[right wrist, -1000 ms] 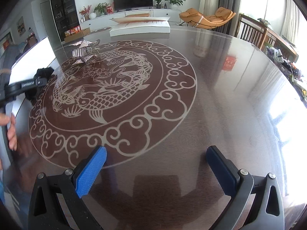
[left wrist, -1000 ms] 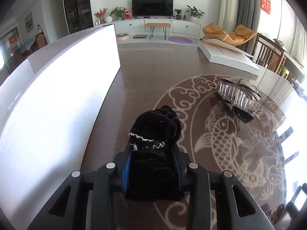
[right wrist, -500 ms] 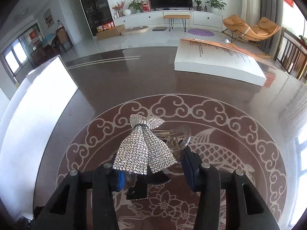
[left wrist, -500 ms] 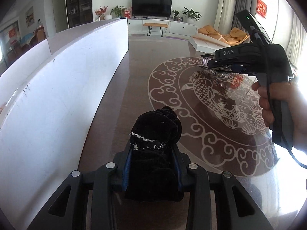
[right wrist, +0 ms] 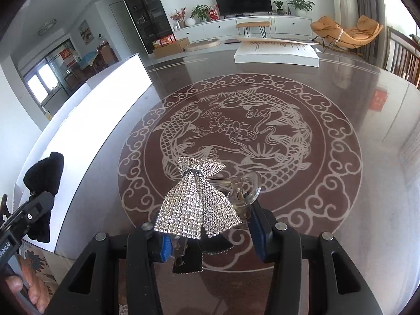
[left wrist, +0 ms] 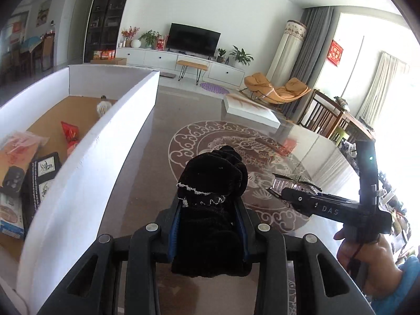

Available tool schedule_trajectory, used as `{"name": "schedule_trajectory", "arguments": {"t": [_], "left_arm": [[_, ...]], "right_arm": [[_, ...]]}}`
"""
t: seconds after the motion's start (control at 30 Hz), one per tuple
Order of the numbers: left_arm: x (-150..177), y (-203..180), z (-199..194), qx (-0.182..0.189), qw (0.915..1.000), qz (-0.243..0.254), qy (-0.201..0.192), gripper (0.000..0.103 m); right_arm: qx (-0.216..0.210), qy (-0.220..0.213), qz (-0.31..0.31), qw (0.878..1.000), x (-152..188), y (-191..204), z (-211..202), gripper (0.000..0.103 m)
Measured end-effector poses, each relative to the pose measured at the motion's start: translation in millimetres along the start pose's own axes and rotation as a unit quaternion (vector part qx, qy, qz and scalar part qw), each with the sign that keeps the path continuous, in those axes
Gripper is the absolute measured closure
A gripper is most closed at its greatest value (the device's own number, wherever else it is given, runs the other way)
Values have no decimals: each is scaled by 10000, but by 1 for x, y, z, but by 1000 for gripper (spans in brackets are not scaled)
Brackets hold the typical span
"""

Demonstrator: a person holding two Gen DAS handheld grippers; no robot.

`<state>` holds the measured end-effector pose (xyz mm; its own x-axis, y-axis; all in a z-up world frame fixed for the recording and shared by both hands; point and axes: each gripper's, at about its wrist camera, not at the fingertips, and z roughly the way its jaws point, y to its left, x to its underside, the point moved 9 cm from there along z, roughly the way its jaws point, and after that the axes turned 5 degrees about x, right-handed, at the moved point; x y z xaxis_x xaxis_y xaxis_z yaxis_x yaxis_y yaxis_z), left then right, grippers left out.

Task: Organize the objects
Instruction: 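Carry the pouch and bow clip into the white bin and release both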

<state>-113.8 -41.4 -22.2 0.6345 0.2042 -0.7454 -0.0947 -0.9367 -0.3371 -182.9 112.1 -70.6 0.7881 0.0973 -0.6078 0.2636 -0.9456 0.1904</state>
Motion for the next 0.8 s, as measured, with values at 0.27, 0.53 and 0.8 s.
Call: {"name": "schedule_trajectory", "arguments": {"t": [0.27,0.53,0.8], "left_arm": [[-66,83,-62,-703,9963,-408,-284,68],[-43,209,-46,-1865,9749,-997,698,63],[-24,230,-53,-2116,9693,-1061,670,17]], "right_arm": [[-958,-683,-833,9895,-88,167,-36,55],[-1075,-100,-1895,9759,-99,321,37,54],[-745,383,-1966,9769,-80,322,70,22]]}}
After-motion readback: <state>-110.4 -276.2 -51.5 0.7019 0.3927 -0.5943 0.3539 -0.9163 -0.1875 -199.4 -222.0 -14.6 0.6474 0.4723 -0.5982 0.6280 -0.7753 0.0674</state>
